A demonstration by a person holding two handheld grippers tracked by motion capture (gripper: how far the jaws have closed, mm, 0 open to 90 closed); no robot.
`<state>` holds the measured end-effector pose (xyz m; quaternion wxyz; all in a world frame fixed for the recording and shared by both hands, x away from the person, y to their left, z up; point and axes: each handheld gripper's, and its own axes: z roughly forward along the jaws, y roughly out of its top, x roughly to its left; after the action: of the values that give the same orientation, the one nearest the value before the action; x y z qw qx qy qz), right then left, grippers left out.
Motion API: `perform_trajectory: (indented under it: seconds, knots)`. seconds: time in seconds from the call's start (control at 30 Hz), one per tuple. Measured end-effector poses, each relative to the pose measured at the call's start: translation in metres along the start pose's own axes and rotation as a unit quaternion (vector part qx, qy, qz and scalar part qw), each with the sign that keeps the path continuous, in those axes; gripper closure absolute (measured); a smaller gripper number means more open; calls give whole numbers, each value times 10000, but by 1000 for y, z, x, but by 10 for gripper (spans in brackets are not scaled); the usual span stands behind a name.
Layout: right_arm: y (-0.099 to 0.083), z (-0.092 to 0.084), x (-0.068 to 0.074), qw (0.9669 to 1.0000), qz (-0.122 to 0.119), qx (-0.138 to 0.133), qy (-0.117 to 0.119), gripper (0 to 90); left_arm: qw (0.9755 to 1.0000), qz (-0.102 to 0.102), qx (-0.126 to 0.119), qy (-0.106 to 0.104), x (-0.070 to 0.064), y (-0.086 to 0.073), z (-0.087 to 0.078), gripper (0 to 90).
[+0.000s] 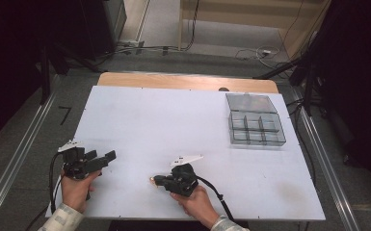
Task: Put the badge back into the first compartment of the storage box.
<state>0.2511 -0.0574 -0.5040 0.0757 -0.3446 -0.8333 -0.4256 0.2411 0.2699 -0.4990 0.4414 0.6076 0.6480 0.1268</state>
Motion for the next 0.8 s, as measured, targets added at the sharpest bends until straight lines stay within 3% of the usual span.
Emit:
perform_trajectory:
  seconds: [0.37,0.8]
  knots:
    - [12,-34,-20,9982,145,-509,-282,866,10000,-14,-1,-1,1,0,0,137]
    - [19,-53,-31,9964,284,-720,-342,866,10000,-16,8,-5,0,0,0,137]
